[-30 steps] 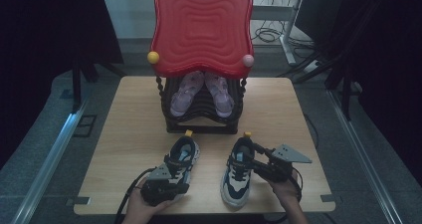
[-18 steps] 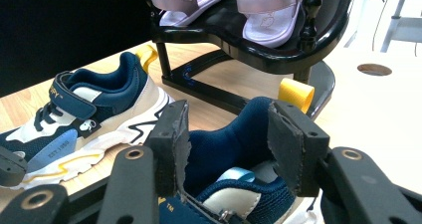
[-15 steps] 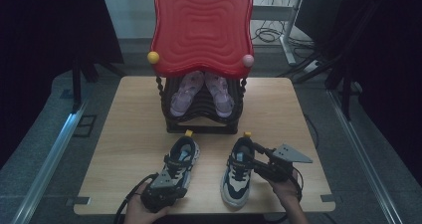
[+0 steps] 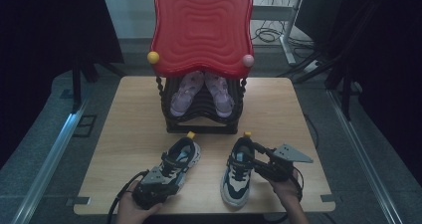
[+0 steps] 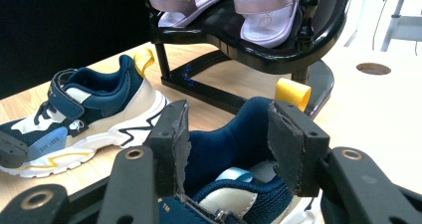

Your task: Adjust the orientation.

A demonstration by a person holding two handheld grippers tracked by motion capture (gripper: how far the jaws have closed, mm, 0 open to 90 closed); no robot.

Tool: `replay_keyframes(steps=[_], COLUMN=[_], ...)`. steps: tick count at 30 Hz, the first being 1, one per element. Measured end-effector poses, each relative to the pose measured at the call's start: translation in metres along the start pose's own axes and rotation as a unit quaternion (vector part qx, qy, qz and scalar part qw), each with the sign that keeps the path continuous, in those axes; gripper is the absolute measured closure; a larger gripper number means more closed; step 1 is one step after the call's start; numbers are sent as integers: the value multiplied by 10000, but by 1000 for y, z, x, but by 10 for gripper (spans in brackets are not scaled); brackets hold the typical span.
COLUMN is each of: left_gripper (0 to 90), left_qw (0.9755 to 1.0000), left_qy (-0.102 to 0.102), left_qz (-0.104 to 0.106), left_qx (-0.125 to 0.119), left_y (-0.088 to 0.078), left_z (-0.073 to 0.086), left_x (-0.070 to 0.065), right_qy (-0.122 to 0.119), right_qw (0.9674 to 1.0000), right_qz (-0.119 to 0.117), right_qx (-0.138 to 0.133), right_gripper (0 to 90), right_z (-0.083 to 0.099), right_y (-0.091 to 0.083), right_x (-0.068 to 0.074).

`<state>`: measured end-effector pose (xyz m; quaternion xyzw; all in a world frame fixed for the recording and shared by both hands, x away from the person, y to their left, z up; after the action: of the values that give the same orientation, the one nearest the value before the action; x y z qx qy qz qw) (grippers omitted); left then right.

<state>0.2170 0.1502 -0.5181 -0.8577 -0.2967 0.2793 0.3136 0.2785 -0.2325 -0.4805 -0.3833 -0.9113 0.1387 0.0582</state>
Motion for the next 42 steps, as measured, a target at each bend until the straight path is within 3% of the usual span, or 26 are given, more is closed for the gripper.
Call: replay_keyframes(steps=[7, 14, 30, 42], left_gripper=[897, 897, 896, 895], left_qw=[9999, 9992, 9978, 9969], left_qy=[-89, -304, -606, -718], left_qz=[-116, -235, -282, -296], left_qx=[-14, -47, -43, -107], left_y=[-6, -15, -24, -28], left_z=[2, 4, 7, 8], left_x=[9, 25, 53, 72], right_qy=[-7, -11, 6, -5], right_qw=[10000, 10000, 10000, 10000], right_qz=[12, 12, 24, 7], right_qx=[-17, 3, 24, 76], right_gripper=[511, 511, 510, 510], right_z=[0, 0, 2, 3], right_y=[-1, 0, 1, 3], right_x=[0, 0, -2, -1])
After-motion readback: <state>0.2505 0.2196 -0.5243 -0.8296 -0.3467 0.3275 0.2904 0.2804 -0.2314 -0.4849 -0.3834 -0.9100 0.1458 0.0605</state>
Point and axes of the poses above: each handheld gripper's, and its own axes: y roughly forward along the jaws, z roughly out of its underside, x roughly to its left, the point moved 1 cm from there along y, roughly forward along the jaws, and after that the axes turned 7 degrees about -y, right-handed, at the moved point
